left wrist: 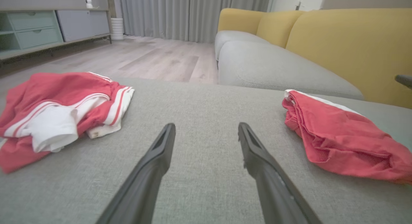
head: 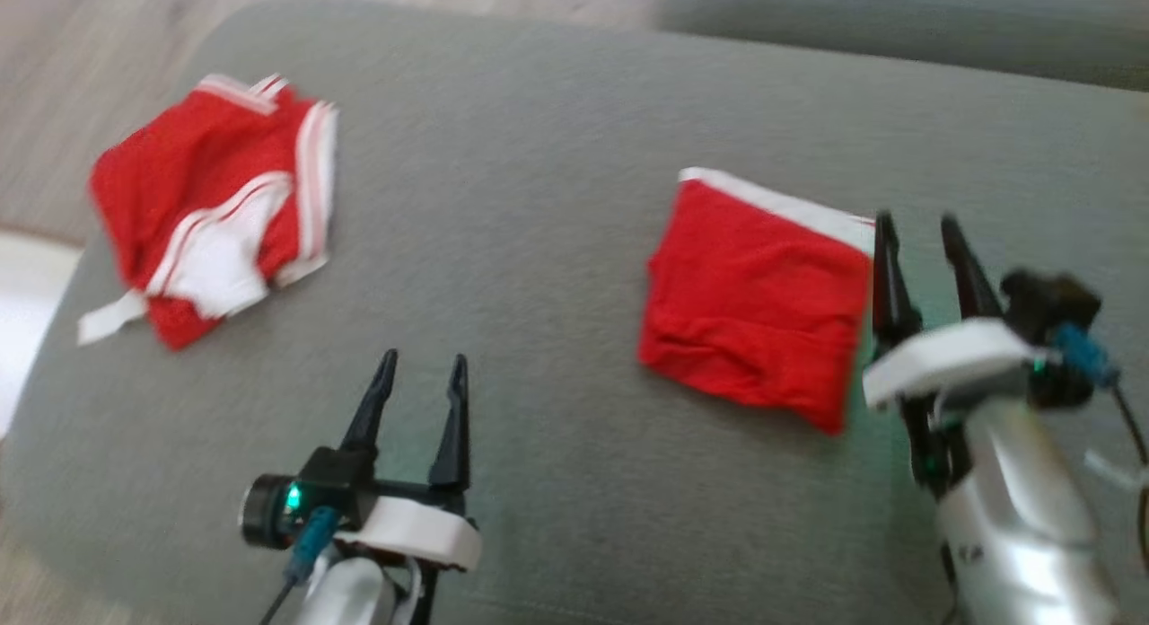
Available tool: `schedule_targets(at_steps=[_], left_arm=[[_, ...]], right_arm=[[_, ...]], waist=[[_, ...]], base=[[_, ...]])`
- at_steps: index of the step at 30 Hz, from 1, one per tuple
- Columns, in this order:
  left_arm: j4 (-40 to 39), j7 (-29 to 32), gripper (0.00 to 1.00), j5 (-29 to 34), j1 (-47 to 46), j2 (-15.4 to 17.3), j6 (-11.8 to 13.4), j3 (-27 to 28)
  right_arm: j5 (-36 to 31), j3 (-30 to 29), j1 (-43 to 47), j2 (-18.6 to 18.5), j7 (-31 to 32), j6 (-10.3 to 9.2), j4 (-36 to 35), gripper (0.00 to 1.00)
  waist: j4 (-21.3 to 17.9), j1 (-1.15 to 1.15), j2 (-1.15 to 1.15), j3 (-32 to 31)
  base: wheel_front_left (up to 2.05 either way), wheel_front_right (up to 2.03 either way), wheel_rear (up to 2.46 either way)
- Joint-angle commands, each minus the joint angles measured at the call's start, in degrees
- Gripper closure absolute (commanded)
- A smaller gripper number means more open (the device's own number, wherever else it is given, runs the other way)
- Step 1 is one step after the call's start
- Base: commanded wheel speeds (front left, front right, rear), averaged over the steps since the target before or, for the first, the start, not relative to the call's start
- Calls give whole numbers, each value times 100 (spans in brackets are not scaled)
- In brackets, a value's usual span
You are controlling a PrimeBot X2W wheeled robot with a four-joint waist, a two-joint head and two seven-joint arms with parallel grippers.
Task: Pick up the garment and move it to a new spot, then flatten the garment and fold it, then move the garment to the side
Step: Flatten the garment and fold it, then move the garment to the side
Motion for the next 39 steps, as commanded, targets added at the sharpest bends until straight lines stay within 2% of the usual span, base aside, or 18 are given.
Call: schedule_targets(at_steps=[1,6,10,13,22,27,32,39], left_arm=[[-66,-29,0,129,-92,29,-53,384],[55,-29,0,207,71,29,-98,709],[175,-29,0,236,292,29,-57,1053],[256,-29,0,326,472,29,-82,1213],[160,-29,0,223,898,29,-39,1423],[95,-29,0,237,830,29,-23,1310],[75,-29,0,242,736,29,-57,1117],[100,-29,0,136,498,29,-83,628]], right_arm=[[-102,32,156,86,-45,20,-239,0],[-320,-165,551,86,-45,20,-242,0],[-578,-105,878,86,-45,20,-251,0],[-494,-116,1130,86,-45,20,-251,0],[-405,3,1585,86,-45,20,-166,0],[-435,29,1523,86,-45,20,-186,0],[-313,385,1273,86,-45,20,-83,0],[298,1190,146,86,167,20,882,0]], waist=[[-646,1,0,-461],[-992,1,0,-641],[-1291,1,0,-773],[-1463,1,0,-844],[-1684,1,0,-960],[-1597,1,0,-912],[-1350,1,0,-751],[-668,1,0,-226]], base=[[0,0,0],[0,0,0],[0,0,0],[0,0,0],[0,0,0],[0,0,0],[0,0,0],[0,0,0]])
